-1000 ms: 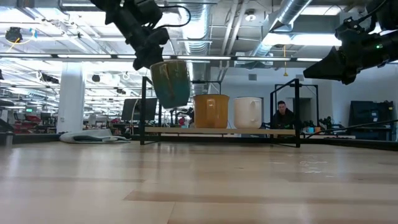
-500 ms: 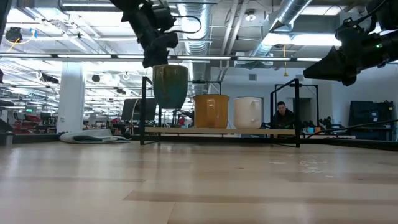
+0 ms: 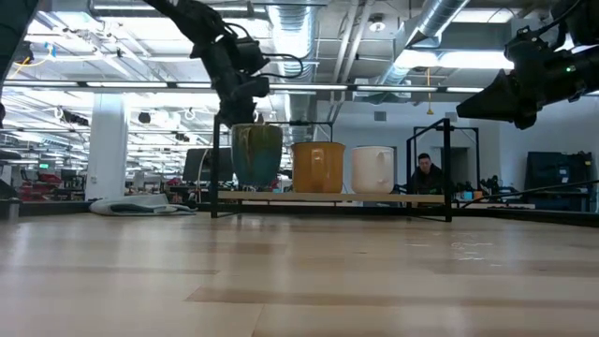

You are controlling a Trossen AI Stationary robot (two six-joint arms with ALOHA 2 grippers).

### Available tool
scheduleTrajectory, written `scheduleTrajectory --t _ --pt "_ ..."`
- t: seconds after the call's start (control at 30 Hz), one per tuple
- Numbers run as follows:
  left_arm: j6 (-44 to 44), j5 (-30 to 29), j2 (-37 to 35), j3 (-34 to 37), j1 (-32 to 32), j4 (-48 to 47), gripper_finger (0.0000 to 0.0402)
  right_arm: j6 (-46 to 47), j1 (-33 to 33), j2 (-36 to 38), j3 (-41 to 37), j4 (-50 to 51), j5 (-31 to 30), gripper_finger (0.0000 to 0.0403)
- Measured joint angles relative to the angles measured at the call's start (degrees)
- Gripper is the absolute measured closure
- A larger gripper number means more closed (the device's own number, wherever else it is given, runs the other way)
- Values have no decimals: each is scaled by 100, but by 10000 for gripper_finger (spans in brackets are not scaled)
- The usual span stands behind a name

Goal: Stack small to large cups/mugs on shelf
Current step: Put the brown mug on the shelf

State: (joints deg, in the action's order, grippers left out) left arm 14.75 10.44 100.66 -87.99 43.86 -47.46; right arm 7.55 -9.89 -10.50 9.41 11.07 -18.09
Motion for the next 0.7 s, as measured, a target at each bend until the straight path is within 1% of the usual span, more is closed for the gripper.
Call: scheduleTrajectory --t 0.13,0.7 --pt "41 30 64 -2 7 146 386 0 -1 1 0 -2 -1 290" --pt "-21 -49 71 -2 13 234 388 -49 0 0 0 0 -2 290"
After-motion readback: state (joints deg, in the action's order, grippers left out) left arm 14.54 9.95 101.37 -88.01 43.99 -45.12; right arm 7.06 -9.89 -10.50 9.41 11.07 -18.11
